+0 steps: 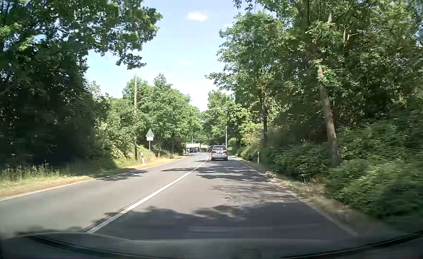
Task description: Follow the waypoints while adhering to traffic rules and regulations
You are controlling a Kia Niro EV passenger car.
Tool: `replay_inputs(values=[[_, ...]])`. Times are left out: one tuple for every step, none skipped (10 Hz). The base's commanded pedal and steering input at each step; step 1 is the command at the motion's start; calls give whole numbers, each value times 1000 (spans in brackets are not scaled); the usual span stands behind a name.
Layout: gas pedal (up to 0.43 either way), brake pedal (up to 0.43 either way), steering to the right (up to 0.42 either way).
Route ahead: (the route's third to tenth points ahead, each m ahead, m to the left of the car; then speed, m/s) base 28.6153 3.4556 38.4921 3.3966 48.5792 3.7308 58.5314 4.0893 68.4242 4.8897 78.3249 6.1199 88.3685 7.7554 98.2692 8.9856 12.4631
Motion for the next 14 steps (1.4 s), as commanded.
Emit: replay_inputs(values=[[8, 30, 0], [8, 30, 0], [8, 30, -1], [8, 30, -2], [8, 30, -3], [8, 30, -4], [8, 30, -5], [8, 30, -5], [8, 30, -5], [8, 30, -5], [8, 30, -5], [8, 30, -5], [8, 30, -5], [8, 30, -5]])
